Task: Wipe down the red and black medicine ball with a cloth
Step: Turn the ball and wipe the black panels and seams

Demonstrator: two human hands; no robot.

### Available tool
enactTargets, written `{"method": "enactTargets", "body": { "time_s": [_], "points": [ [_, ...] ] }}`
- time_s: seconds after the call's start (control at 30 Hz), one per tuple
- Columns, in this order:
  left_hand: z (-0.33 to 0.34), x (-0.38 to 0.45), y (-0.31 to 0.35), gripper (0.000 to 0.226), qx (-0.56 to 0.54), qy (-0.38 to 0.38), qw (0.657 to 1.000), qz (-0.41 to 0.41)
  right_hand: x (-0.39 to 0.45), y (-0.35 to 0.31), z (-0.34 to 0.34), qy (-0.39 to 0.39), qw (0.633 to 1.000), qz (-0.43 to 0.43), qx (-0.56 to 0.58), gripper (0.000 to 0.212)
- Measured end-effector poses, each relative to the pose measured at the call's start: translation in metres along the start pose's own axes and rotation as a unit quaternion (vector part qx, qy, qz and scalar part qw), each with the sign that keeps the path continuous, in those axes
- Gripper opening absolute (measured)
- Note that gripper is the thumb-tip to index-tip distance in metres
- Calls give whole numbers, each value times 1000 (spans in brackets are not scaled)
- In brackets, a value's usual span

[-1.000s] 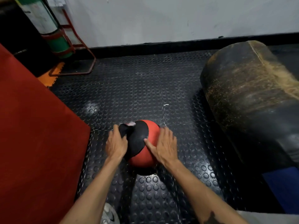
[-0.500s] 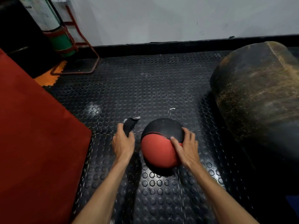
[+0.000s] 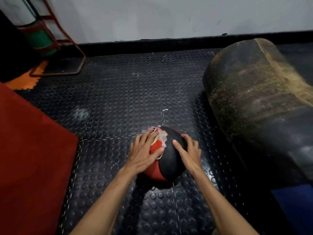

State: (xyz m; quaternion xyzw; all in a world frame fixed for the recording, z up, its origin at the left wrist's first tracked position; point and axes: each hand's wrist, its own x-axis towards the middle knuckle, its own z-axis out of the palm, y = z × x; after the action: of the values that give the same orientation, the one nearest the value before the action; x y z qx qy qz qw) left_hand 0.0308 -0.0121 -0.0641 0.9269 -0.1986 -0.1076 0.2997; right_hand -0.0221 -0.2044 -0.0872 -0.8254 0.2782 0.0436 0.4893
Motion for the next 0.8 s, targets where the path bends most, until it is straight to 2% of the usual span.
{"method": "enactTargets", "body": {
  "time_s": [0.07, 0.13, 0.17, 0.27, 0.4, 0.5, 0.57, 0.67, 0.73, 0.8],
  "points": [
    [5, 0, -9, 77, 20, -25, 999, -9, 1, 1, -2, -2, 1000, -22, 6, 40],
    [7, -1, -11, 74, -27, -20, 999, -34, 1, -3, 7, -35, 997, -28, 55, 47],
    [11, -3, -8, 68, -23, -6, 998, -54, 2, -5, 12, -43, 997, -24, 62, 54],
    [30, -19, 18, 54, 94, 78, 989, -79, 11, -9, 15, -55, 998, -7, 33, 63],
    [46, -35, 31, 53, 177, 77, 981, -36, 13, -1, 15, -37, 998, -18, 49, 52],
    [25, 6, 29, 50, 201, 6, 980, 7, 3, 3, 24, -16, 999, -22, 43, 48],
    [14, 35, 31, 50, 170, -23, 985, -14, 0, -3, 28, -11, 999, -13, 45, 48],
    [25, 25, 37, 50, 176, 46, 983, -14, 2, -12, 28, -12, 999, 8, 31, 50],
    [35, -10, 35, 50, 179, 89, 979, 38, 0, -11, 27, -17, 1000, -8, -3, 51],
    [34, -30, 22, 47, 191, 97, 972, 98, -6, -8, 29, -23, 999, -31, -30, 52]
  ]
}}
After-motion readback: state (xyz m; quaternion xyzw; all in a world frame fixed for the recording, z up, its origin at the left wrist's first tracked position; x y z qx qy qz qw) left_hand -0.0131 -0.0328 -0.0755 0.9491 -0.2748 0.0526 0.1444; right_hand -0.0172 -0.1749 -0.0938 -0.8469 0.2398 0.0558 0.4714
